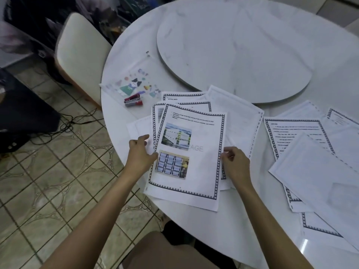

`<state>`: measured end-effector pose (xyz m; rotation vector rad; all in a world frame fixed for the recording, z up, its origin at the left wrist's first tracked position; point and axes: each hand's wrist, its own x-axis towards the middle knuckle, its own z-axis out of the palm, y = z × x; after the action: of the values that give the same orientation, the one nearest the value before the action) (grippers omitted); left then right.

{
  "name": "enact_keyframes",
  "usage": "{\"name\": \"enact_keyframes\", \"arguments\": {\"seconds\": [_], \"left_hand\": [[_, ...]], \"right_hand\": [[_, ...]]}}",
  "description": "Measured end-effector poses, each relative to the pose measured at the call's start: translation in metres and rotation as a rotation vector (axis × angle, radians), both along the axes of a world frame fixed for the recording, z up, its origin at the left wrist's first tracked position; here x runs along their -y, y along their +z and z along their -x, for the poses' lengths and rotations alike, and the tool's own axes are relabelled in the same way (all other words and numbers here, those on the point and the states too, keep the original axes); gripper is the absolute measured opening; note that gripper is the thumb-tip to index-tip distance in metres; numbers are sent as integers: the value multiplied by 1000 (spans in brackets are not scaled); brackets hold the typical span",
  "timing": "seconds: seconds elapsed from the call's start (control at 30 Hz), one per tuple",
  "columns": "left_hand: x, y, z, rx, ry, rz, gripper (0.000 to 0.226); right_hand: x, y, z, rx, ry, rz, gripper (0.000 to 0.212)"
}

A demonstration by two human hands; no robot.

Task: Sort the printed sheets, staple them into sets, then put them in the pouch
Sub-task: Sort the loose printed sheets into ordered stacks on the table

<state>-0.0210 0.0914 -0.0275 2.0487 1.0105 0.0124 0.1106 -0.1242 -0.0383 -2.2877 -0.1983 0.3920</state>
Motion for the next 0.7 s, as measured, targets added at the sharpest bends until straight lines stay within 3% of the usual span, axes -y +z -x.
{"name": "enact_keyframes", "arguments": {"seconds": [0.2,0.37,0.6,0.7], "left_hand": [[-3,3,-2,39,-26,87,36],[-4,2,-4,126,7,148,27],[-5,0,-3,203,129,108,29],[-5,-3,-1,198,148,123,35]], "right_hand": [[-12,-1,-2,-66,-75,-134,12],[-13,1,-7,-94,-104,-254,10],[26,13,-39,-40,-219,-319,20],[52,16,-52,-42,-307,-346,15]]}}
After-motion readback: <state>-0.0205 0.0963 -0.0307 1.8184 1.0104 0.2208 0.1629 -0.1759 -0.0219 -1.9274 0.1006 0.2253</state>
